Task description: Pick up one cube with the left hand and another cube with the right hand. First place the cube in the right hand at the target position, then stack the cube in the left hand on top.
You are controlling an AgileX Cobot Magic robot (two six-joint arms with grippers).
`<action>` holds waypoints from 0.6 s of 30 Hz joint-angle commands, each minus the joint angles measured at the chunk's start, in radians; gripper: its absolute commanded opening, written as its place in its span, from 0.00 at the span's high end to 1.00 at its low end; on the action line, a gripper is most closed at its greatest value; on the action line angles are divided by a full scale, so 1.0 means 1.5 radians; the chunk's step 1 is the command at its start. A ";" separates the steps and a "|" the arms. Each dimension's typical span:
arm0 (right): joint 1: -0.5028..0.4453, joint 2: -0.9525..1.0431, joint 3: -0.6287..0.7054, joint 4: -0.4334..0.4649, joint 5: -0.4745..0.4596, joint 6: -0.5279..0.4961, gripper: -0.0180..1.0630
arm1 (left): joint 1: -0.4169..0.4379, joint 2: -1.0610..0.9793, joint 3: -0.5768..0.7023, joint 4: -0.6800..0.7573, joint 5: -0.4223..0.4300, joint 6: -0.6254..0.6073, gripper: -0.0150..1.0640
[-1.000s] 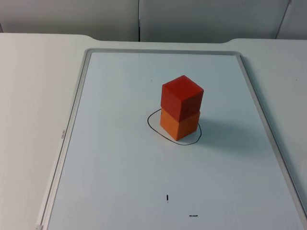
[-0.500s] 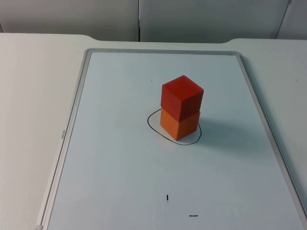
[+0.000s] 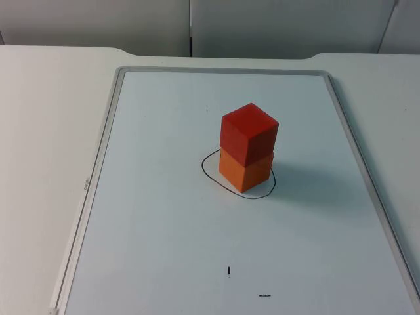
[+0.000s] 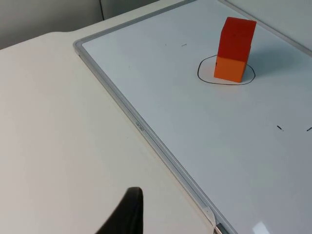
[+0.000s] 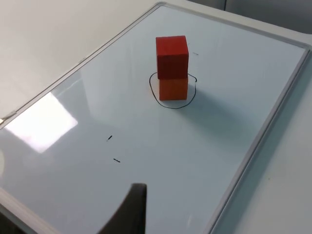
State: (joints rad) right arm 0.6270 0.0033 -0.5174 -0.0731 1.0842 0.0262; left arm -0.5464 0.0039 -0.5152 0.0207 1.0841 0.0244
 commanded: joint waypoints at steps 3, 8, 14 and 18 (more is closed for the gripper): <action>0.001 -0.002 0.007 0.000 -0.004 0.003 0.08 | -0.003 -0.003 0.002 -0.005 -0.004 -0.001 0.01; 0.001 -0.002 0.006 0.000 -0.004 0.003 0.05 | -0.003 -0.003 0.002 -0.005 -0.004 -0.001 0.01; 0.001 -0.002 0.006 0.000 -0.004 0.002 0.01 | -0.003 -0.003 0.002 -0.005 -0.004 -0.001 0.01; 0.001 -0.002 0.006 0.008 -0.004 -0.011 0.01 | -0.003 -0.003 0.002 -0.005 -0.004 -0.001 0.01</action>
State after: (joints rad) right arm 0.6270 0.0033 -0.5174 -0.0713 1.0842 0.0189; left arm -0.5464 0.0039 -0.5152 0.0207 1.0841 0.0244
